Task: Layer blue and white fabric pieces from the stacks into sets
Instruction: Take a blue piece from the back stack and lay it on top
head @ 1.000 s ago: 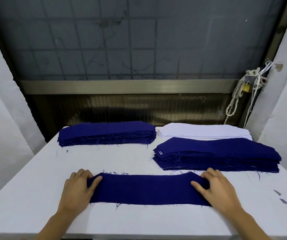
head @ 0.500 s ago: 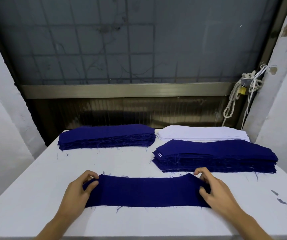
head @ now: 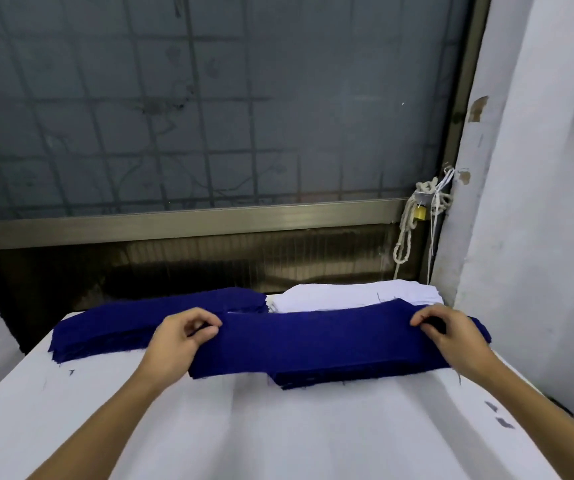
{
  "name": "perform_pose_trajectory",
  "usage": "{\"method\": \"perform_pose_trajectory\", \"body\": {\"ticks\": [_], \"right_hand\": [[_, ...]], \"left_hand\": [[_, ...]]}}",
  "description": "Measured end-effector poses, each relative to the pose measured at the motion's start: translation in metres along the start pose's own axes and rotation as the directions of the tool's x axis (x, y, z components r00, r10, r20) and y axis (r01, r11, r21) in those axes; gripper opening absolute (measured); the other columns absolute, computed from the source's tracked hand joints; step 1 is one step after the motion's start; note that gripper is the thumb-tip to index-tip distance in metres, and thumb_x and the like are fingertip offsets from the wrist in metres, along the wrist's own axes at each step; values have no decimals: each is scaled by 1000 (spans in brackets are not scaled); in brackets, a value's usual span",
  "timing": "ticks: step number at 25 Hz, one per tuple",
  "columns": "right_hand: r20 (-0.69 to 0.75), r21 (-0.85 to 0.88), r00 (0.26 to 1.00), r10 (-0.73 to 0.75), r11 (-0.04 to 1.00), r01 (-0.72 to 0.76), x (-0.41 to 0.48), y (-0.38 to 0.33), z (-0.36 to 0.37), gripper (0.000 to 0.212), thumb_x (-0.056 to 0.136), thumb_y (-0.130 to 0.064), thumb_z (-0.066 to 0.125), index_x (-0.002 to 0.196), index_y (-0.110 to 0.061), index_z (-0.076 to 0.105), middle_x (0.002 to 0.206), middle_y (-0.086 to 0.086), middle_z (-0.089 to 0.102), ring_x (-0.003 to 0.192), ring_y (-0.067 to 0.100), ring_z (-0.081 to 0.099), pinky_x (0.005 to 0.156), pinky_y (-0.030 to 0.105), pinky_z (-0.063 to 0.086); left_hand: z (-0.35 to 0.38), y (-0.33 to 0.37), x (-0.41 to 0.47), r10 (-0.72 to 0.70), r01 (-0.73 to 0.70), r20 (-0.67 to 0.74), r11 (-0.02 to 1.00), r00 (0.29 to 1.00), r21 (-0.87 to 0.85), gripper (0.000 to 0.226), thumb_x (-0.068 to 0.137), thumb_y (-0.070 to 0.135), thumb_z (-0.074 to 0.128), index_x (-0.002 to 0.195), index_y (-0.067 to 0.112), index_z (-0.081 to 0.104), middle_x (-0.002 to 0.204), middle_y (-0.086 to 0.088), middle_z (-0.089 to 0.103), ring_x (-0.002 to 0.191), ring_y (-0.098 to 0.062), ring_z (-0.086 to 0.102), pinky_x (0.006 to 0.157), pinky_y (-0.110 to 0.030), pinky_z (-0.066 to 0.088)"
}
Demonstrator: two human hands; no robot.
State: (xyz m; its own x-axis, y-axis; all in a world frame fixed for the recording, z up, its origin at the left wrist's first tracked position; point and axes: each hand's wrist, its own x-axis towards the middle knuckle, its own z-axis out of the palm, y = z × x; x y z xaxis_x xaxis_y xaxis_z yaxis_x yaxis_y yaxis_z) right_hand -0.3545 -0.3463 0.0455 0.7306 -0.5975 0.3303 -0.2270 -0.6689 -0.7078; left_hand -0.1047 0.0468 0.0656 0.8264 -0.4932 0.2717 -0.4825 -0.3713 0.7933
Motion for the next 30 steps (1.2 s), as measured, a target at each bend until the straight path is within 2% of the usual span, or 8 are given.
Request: {"method": "perform_pose_trajectory", "body": {"ticks": [4,9,13,17,19,21,26,30], "right_hand": [[-15,-153,996,92,984,-93,51,37,-28,45,95,11,53,80,-26,74,104,-1,70,103,20,62,101,33,46],[15,-353,985,170,923,-153,92,74,-42,51,91,13,42,81,-28,71,114,6,66,102,23,59,97,32,48],[78,-467,965,251,864,-187,101,92,-39,47,90,11,44,83,-29,68,115,4,64,97,19,57,91,28,49],[108,-578,964,243,804,-138,83,104,-28,35,90,3,49,93,-31,59,117,2,62,100,18,51,85,26,44],[32,-761,997,71,649,-22,71,110,-20,27,89,-7,58,107,-28,61,122,2,58,109,23,48,91,32,43],[21,-851,999,-35,524,36,63,112,-13,27,88,-14,64,115,-20,64,124,5,57,111,28,50,93,37,45],[119,-803,991,52,592,65,58,103,-12,24,102,-19,45,125,-24,47,129,-4,52,113,17,46,90,28,47],[46,-873,991,122,488,-20,70,69,-9,27,99,-17,45,124,-20,55,130,1,57,118,22,51,97,34,47]], "left_hand": [[57,36,45,9,-9,10,1000,1000,-2,15,95,14,71,90,29,74,89,7,73,91,-9,67,75,-21,49],[118,50,72,-79,72,70,992,994,102,23,102,6,57,95,24,69,87,3,66,84,-10,63,65,-14,45],[141,40,78,-180,136,174,962,968,239,34,104,-2,40,103,22,65,101,-1,63,87,-12,61,62,-18,47],[154,24,73,-225,112,268,918,937,379,40,96,-11,39,102,23,57,102,-3,61,87,-16,57,60,-20,43],[159,22,68,-191,58,256,891,948,450,39,94,-10,42,107,25,52,111,1,54,97,-14,56,68,-21,45],[165,22,59,-142,7,213,847,967,532,38,93,-6,47,108,28,44,112,4,47,93,-11,53,70,-21,44],[172,11,42,-54,-17,99,799,994,601,33,98,2,49,112,29,37,115,3,44,88,-11,48,65,-23,43],[157,11,52,7,-42,67,838,998,543,16,107,22,43,119,32,43,115,9,48,98,-8,50,69,-22,46]]}}
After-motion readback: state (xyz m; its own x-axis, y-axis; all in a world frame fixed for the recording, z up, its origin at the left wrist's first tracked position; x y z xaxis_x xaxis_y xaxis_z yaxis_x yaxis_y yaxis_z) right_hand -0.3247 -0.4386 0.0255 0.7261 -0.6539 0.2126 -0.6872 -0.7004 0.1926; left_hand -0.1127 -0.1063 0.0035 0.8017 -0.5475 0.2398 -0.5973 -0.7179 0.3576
